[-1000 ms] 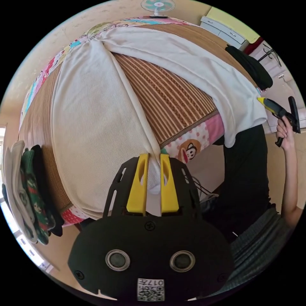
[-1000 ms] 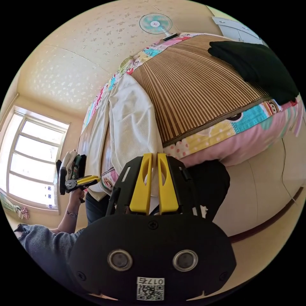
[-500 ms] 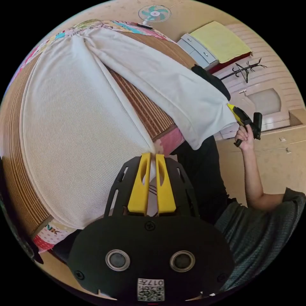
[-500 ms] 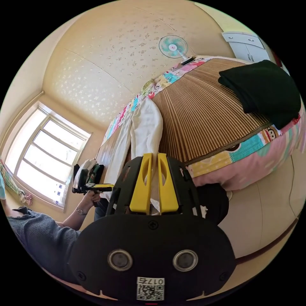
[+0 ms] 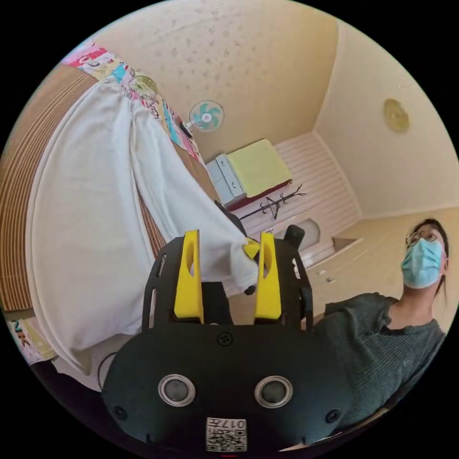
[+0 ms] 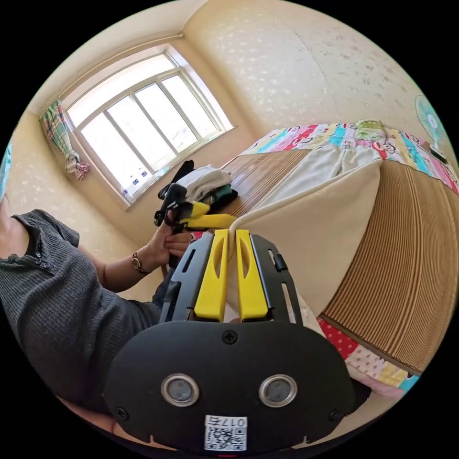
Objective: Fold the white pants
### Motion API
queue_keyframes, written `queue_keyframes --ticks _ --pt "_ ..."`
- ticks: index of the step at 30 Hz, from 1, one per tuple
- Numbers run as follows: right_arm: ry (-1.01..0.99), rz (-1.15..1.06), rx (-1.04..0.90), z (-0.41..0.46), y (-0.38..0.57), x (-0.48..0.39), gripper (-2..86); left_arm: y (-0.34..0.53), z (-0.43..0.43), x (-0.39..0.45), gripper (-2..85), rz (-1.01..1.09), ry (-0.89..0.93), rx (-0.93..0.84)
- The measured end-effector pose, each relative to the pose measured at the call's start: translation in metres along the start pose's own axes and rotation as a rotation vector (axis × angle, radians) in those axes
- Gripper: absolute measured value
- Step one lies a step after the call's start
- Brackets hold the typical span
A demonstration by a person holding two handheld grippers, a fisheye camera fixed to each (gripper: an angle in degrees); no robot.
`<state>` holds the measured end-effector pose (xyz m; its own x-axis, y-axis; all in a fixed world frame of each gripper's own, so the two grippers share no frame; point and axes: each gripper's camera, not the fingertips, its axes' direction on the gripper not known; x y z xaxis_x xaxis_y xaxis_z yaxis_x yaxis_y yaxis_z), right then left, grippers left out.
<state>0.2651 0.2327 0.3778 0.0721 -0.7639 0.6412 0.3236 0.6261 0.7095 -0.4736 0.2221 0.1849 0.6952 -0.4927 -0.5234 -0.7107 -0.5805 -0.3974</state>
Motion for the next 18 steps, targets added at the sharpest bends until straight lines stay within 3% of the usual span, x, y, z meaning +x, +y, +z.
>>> queue_keyframes --ticks 6,9,12,16,18 --pt "-0.001 -0.02 -0.144 0.068 0.011 -0.011 2.8 -0.026 0.036 -0.024 14.7 -0.089 -0.329 -0.308" --pt "-0.022 -0.082 -0.239 0.078 0.023 -0.001 2.8 -0.021 0.052 -0.036 6.3 -0.044 -0.294 -0.351" --pt "-0.149 -0.183 -0.358 0.067 0.028 0.029 3.1 -0.015 0.048 -0.049 3.6 -0.049 -0.354 -0.361" --pt "0.079 0.008 -0.285 0.034 -0.011 0.147 4.2 -0.007 0.026 -0.066 3.2 -0.077 -0.272 -0.293" --pt "0.054 0.159 -0.242 0.032 -0.049 0.222 5.6 0.001 0.014 -0.077 3.5 -0.078 -0.222 -0.265"
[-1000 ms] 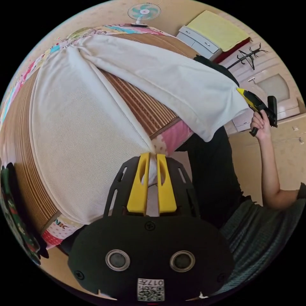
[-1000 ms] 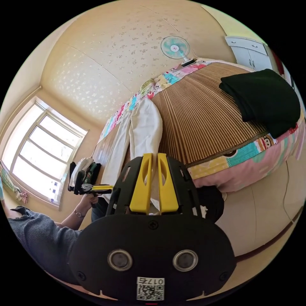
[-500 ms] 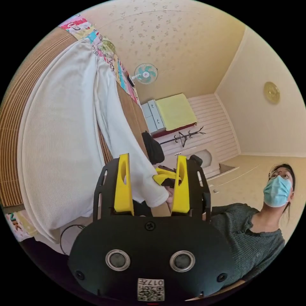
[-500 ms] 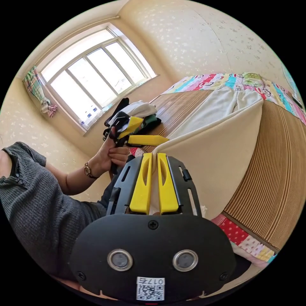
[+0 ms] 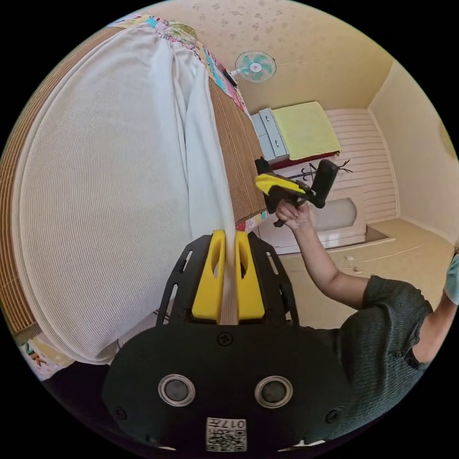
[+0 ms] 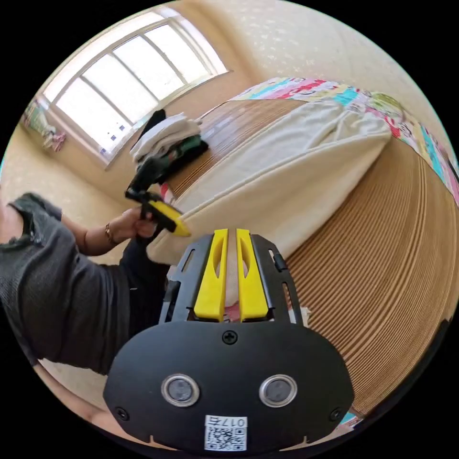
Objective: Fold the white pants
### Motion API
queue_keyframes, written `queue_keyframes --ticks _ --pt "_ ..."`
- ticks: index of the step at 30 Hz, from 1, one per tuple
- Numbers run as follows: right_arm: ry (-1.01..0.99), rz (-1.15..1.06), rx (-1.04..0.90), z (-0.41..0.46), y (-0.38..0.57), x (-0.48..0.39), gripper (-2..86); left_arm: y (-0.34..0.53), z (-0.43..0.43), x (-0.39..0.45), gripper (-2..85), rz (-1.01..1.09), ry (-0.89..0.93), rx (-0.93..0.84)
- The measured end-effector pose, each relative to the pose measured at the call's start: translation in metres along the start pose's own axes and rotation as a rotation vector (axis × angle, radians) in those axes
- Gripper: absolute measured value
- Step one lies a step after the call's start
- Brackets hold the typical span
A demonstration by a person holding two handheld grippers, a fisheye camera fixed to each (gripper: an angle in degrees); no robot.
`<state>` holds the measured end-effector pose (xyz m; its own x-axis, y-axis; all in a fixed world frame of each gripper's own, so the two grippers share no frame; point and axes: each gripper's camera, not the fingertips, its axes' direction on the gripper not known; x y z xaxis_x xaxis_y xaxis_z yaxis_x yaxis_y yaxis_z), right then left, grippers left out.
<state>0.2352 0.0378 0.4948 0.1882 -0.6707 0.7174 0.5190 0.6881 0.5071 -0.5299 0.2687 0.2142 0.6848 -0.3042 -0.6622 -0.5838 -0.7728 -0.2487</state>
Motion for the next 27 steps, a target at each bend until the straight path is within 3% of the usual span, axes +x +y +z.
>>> queue_keyframes --ticks 5,7,11,15,18,22,25,27 --pt "0.03 0.271 0.328 -0.029 -0.125 0.135 15.5 0.008 -0.01 -0.008 3.7 -0.011 0.054 0.035" --pt "0.196 0.324 0.319 -0.021 -0.19 0.171 17.2 0.009 -0.011 0.004 3.8 0.033 0.003 0.028" --pt "0.284 0.464 0.304 0.004 -0.245 0.22 17.7 0.012 -0.019 0.023 3.9 0.076 -0.075 0.049" --pt "0.298 0.574 0.276 0.022 -0.277 0.247 9.5 0.017 -0.024 0.014 3.9 0.049 -0.012 0.088" --pt "0.355 0.554 0.278 0.026 -0.304 0.221 4.3 0.021 -0.035 0.007 3.6 0.047 0.062 0.123" --pt "0.585 0.344 0.494 0.042 -0.324 0.082 3.2 0.039 -0.074 0.015 3.3 0.083 0.117 0.177" --pt "0.528 0.137 0.5 0.08 -0.356 -0.009 3.1 0.072 -0.108 0.032 3.2 0.12 0.114 0.231" --pt "0.416 0.114 0.476 0.107 -0.375 -0.033 3.2 0.102 -0.129 0.034 3.3 0.069 0.059 0.309"
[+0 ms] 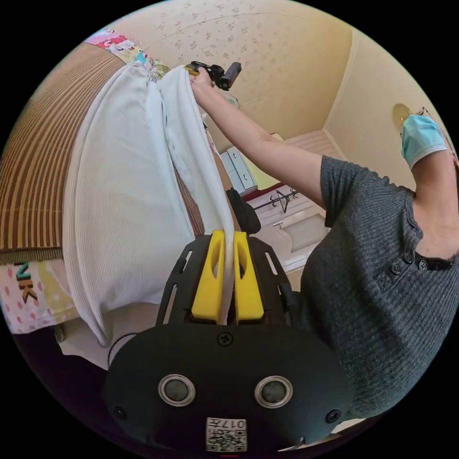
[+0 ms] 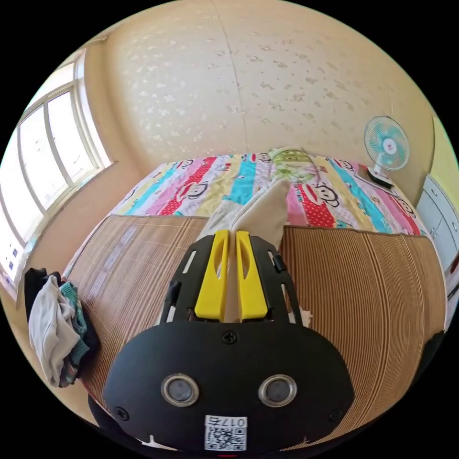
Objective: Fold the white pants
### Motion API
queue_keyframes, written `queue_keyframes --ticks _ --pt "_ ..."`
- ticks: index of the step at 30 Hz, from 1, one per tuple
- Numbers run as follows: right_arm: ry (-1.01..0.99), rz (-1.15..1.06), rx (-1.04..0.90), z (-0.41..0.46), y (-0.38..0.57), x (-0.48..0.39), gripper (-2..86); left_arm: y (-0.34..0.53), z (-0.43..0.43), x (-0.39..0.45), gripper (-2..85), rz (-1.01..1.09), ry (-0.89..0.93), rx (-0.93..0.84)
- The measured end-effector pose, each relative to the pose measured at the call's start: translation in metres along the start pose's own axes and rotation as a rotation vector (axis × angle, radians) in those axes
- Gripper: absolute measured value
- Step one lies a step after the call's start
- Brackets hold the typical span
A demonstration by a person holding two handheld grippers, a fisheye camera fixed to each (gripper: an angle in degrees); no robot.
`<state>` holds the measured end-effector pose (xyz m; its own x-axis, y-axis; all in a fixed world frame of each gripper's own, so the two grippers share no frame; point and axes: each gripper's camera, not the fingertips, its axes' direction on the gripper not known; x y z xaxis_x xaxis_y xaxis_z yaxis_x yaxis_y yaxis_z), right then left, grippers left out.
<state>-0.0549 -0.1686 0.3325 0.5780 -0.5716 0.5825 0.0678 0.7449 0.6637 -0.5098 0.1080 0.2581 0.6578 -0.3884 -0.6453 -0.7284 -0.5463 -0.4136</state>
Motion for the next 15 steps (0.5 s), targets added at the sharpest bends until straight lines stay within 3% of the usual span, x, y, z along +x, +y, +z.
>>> queue_keyframes --ticks 3,5,12,15 --pt "-0.209 0.102 -0.216 0.061 -0.001 -0.011 3.8 0.012 -0.02 -0.023 3.6 -0.143 -0.136 -0.007" --pt "-0.183 0.16 -0.23 0.063 0.016 -0.008 4.4 0.015 -0.026 -0.04 4.2 -0.229 -0.245 -0.055" --pt "-0.231 -0.099 -0.251 -0.082 0.179 0.013 7.5 0.018 -0.017 -0.032 6.3 -0.156 -0.354 -0.102" --pt "-0.166 -0.066 -0.291 -0.161 0.282 0.052 8.3 0.013 0.004 -0.023 8.2 -0.113 -0.391 -0.127"
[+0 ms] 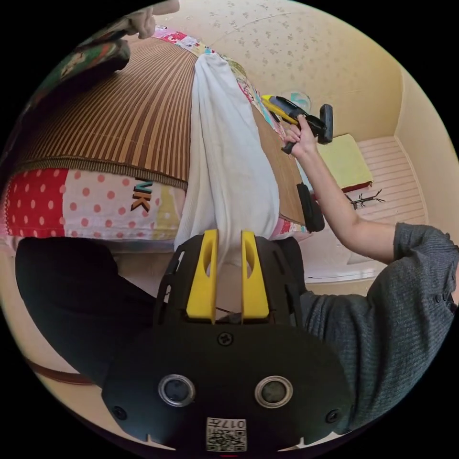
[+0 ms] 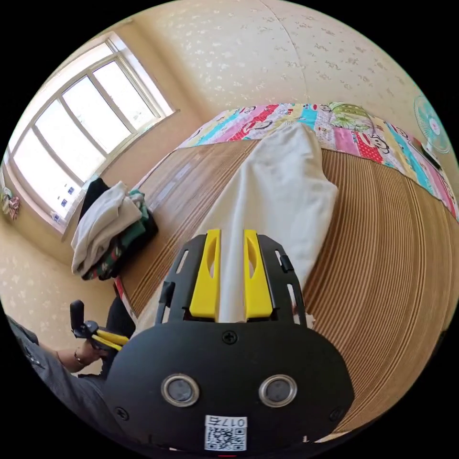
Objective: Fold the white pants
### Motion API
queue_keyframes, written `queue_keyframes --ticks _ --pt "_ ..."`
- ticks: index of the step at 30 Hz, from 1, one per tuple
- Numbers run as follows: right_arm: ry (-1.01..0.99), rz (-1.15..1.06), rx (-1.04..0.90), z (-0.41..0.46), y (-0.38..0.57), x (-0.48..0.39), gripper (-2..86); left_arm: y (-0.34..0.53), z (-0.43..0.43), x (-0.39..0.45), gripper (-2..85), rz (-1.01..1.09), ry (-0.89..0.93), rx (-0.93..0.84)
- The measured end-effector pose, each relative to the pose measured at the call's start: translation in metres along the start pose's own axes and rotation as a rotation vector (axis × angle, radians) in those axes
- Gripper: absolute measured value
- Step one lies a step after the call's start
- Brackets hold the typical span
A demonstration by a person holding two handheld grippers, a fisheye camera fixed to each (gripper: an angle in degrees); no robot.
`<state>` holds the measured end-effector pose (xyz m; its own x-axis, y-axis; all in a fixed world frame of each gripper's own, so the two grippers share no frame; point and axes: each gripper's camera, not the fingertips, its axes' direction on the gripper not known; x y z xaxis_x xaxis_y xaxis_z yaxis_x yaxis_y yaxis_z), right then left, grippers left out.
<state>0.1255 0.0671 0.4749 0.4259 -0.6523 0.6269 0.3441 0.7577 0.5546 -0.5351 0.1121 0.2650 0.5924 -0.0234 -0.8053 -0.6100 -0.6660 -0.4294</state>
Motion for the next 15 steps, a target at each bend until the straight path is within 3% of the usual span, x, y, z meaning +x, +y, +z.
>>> queue_keyframes --ticks 4,7,10,15 --pt "-0.141 0.183 -0.082 -0.036 0.154 0.006 10.7 -0.016 0.038 0.018 9.5 0.04 -0.108 -0.089" --pt "-0.024 0.239 -0.18 -0.02 0.22 -0.008 11.1 -0.03 0.066 0.038 10.0 0.05 -0.229 -0.191" --pt "-0.132 0.287 -0.35 0.011 0.234 -0.009 9.0 -0.035 0.08 0.056 9.2 0.061 -0.301 -0.203" --pt "-0.169 0.237 -0.408 0.009 0.214 -0.008 3.8 -0.043 0.09 0.064 4.2 0.062 -0.267 -0.232"
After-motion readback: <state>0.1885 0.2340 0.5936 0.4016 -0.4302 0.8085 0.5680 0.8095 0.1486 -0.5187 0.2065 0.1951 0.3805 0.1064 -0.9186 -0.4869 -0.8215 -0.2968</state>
